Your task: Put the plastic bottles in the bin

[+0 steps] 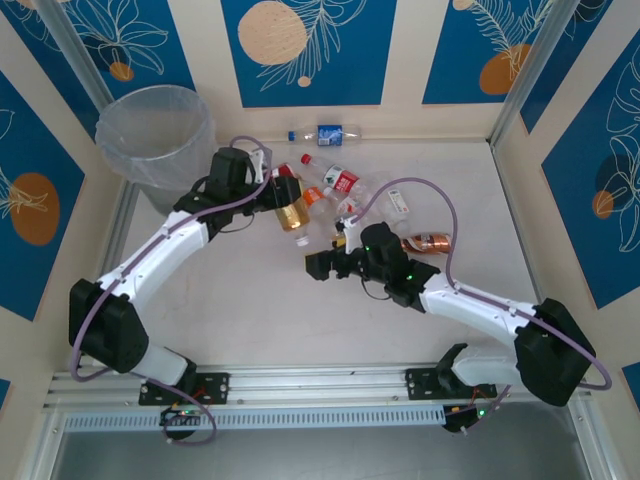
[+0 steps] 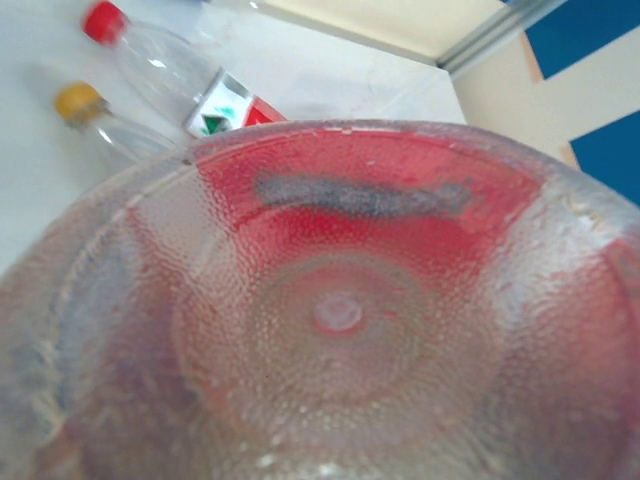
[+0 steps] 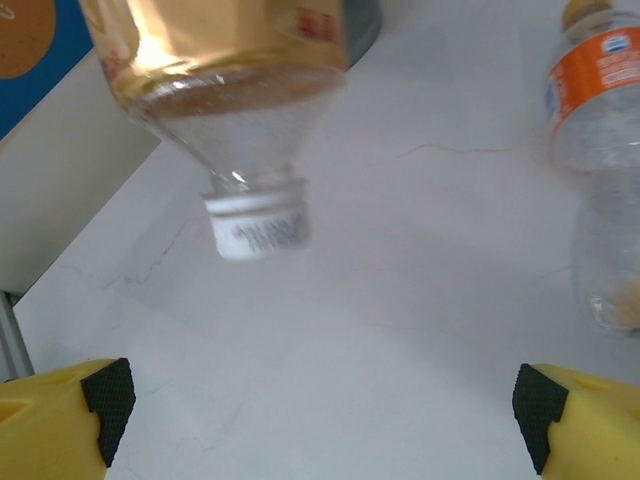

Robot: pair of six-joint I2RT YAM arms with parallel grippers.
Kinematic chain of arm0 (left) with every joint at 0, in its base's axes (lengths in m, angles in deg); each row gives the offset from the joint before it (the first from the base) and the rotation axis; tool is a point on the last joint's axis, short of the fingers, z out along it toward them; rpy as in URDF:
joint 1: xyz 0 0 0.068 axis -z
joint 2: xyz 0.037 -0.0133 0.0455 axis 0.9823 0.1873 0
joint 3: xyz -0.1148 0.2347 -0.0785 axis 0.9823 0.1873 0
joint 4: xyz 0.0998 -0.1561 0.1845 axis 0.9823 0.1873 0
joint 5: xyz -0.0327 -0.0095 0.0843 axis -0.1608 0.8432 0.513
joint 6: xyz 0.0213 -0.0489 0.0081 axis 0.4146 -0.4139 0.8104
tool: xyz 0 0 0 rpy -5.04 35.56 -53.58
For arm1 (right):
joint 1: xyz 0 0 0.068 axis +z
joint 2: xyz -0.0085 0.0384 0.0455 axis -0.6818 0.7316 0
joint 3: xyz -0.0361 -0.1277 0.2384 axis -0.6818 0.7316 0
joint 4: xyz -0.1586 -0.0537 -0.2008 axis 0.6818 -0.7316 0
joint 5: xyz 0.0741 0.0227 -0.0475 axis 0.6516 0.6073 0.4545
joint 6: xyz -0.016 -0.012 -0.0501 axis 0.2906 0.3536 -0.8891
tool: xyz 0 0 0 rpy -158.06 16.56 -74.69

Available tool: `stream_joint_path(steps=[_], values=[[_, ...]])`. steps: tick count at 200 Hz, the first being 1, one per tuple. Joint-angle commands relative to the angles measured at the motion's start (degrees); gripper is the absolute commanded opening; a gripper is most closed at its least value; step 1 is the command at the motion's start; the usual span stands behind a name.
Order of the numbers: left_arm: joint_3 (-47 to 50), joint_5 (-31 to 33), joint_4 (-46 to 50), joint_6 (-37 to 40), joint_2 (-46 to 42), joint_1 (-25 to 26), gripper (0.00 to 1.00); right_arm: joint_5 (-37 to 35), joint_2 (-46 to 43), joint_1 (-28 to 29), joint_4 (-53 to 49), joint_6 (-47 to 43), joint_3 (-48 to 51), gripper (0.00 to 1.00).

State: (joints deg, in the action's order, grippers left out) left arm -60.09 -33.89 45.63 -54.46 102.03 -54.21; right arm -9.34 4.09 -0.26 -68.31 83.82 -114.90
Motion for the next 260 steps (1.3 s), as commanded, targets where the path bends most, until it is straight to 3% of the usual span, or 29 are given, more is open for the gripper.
stream_joint_path(steps=[1,16,54,85,151,260], values=[[-4.6,7.5,7.4,6.0,1.3,-2.0,0.3,-3.0,-2.5,-1.4,-3.5,1.5,1.5,1.0],[-6.4,10.2,9.0,7.5,1.6,-3.3,0.3,-4.8,-3.4,-2.3,-5.8,2.8,1.8,1.0],[-9.9,10.0,10.0,9.7,1.1,-8.0,0.32,-7.2,-5.4,-3.7,-6.2,4.6,3.9,0.99],[-15.9,2.1,11.8,10.5,1.1,-13.0,0.33,-8.4,-5.7,-4.3,-6.8,5.2,4.0,0.98],[-28.4,4.3,16.5,12.5,4.1,-19.9,0.34,-7.9,-4.7,-4.5,-6.5,5.8,3.3,0.98],[-57.9,-8.6,19.4,-1.7,25.0,-39.4,0.36,-6.6,-4.6,-4.3,-6.3,6.4,3.9,0.97]])
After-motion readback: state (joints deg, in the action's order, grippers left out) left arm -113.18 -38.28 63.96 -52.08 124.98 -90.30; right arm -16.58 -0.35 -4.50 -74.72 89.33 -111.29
